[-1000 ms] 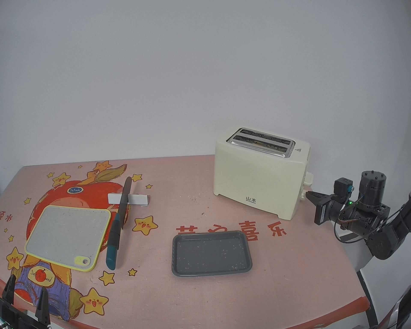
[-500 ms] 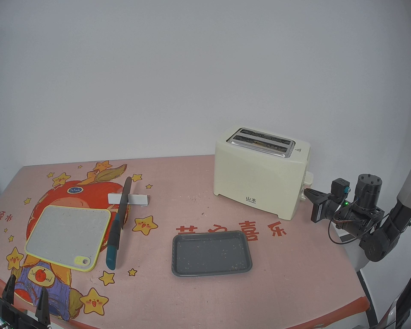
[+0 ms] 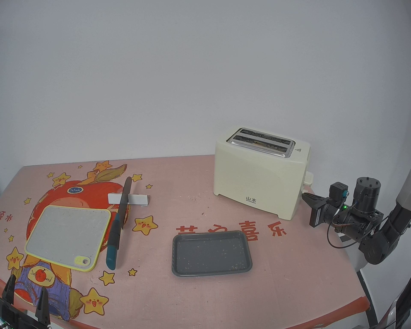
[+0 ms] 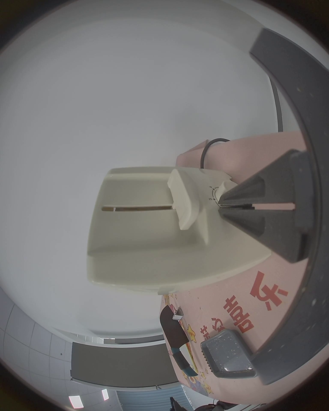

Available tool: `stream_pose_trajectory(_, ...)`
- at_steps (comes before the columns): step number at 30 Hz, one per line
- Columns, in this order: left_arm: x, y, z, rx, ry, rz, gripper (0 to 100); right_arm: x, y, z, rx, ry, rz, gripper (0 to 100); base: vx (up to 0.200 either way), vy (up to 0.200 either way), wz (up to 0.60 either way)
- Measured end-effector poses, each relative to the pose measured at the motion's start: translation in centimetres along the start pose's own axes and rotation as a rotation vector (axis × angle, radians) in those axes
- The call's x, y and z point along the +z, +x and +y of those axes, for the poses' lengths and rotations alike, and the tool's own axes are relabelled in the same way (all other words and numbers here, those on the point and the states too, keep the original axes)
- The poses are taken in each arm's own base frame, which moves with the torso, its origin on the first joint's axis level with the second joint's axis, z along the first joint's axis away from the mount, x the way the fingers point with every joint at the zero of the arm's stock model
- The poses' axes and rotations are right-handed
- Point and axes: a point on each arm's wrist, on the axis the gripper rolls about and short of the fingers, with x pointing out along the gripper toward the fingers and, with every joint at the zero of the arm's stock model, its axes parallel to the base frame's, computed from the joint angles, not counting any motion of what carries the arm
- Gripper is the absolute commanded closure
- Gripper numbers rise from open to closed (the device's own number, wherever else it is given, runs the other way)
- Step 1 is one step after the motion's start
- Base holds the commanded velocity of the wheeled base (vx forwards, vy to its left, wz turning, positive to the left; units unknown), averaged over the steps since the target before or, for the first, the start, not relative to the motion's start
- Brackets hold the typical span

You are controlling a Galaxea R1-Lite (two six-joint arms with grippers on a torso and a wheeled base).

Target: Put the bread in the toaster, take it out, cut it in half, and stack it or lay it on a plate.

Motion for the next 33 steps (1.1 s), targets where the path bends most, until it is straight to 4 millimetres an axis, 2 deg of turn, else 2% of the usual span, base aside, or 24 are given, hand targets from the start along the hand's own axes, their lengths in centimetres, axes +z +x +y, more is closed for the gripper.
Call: stream_pose_trajectory(33, 0.0, 0.0, 0.0, 0.0, 0.0, 0.0, 0, -0.68, -0.27, 0.01, -0.002, -0.002, 0.029, 100, 0.0, 0.0, 0.0)
